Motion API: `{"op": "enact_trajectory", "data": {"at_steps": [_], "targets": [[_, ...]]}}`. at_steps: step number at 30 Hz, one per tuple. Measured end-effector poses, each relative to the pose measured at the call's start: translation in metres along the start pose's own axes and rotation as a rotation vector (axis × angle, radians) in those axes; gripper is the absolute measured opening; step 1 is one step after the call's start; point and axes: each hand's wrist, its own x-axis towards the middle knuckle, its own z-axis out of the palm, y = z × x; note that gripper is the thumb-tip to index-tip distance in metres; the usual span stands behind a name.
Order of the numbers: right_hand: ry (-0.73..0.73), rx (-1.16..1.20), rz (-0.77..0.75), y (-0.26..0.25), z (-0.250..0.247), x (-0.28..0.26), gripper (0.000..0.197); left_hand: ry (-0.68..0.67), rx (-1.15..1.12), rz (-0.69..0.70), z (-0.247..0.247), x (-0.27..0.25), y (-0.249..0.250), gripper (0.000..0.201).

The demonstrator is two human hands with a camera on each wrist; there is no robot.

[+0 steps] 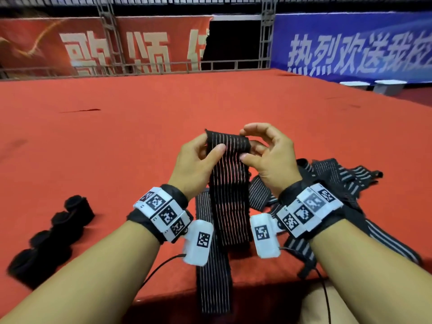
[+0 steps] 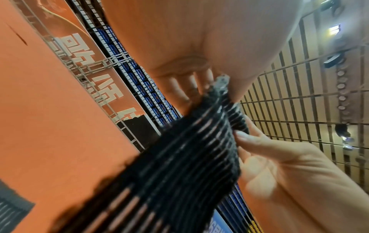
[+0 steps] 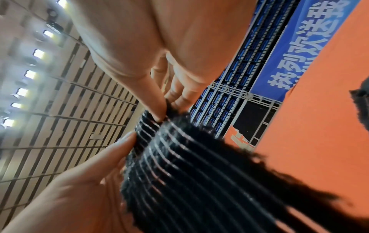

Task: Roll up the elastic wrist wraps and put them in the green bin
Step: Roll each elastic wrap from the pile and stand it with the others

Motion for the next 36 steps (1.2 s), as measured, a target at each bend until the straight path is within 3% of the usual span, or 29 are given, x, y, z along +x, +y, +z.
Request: {"op": "enact_trajectory", "data": {"at_steps": [3,6,11,14,18,21,29,33,36], "targets": [[-0.019,0.032,-0.001,-0.01,0.003,-0.005,0.053,0.001,0.008,0.066,-0.003,-0.001,0.011,0.028],[0.02,0.001,0.045,-0.018,0.006,-0.005,0.036,-0.058,-0.016,0.068,-0.004,-0.005,0.023,0.047],[0.071,-0.055,-0.063,-0.027,0.008,-0.004,0.004,-0.135,-0.019,0.11,-0.002,-0.012,0.033,0.051],[0.098,-0.088,-0.084,-0.036,0.011,-0.004,0.013,-0.119,-0.036,0.13,-0.001,-0.015,0.04,0.043],[0.002,-0.079,-0.052,-0.048,0.015,-0.007,0.023,0.015,-0.069,0.161,-0.006,-0.012,0.049,0.014],[-0.057,-0.078,-0.058,-0.057,0.016,-0.009,0.025,0.092,-0.051,0.162,-0.011,-0.01,0.057,0.019],[-0.052,-0.081,-0.227,-0.083,0.021,-0.01,0.015,0.027,-0.111,0.262,-0.016,-0.018,0.082,0.013],[-0.005,-0.099,-0.18,-0.078,0.02,-0.009,0.015,-0.04,-0.108,0.154,-0.017,-0.027,0.08,0.008],[0.063,-0.13,-0.151,-0.064,0.019,-0.005,0.017,-0.243,-0.114,-0.076,-0.017,-0.039,0.064,0.017]]}}
